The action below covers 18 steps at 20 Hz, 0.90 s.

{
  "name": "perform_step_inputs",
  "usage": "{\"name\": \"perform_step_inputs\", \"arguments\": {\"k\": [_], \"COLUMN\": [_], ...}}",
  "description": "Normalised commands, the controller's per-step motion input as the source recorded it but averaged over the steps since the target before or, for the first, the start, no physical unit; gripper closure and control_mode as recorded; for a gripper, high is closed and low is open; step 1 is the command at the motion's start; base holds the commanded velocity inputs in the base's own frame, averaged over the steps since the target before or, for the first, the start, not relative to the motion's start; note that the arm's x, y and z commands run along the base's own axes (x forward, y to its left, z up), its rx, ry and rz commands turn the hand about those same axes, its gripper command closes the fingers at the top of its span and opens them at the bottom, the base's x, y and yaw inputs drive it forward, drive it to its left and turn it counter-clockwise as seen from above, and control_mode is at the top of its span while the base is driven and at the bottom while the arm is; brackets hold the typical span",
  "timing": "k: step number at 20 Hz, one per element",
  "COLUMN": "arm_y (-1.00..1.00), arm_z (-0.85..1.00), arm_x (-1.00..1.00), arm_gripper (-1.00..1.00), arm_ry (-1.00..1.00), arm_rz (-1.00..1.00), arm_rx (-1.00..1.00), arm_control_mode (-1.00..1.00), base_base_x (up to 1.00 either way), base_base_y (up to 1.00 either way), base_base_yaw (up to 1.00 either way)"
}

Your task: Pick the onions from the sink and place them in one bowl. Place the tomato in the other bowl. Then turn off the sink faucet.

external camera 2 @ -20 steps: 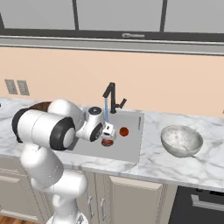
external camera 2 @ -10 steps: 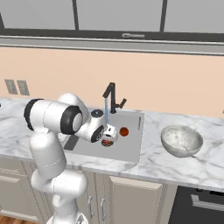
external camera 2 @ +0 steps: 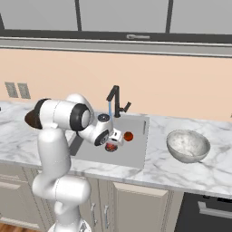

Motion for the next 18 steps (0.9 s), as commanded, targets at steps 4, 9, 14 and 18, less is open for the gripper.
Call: {"name": "perform_step_inputs", "arguments": {"k": [4,9,14,18], "arm_y": [-0.07,0.0,0.0,0.0], "arm_z": [-0.27,-0.26,-0.28,-0.31], "arm_x": [0.33,0.35,0.26,-0.02], "arm_gripper": [-1.0,-1.0,-1.0,1.0], "arm_ry": [0.0,0.0,0.0,0.06], "arm_rz": [0.0,-0.01,-0.02,-0.12], "arm_rx": [0.01,0.0,0.0,0.0], "arm_control_mode": [-1.0,-1.0,-1.0,-1.0], "base_base_x": [0.0,0.0,0.0,0.0], "base_base_y": [0.0,0.0,0.0,0.0], "base_base_yaw": [0.0,0.0,0.0,0.0]}}
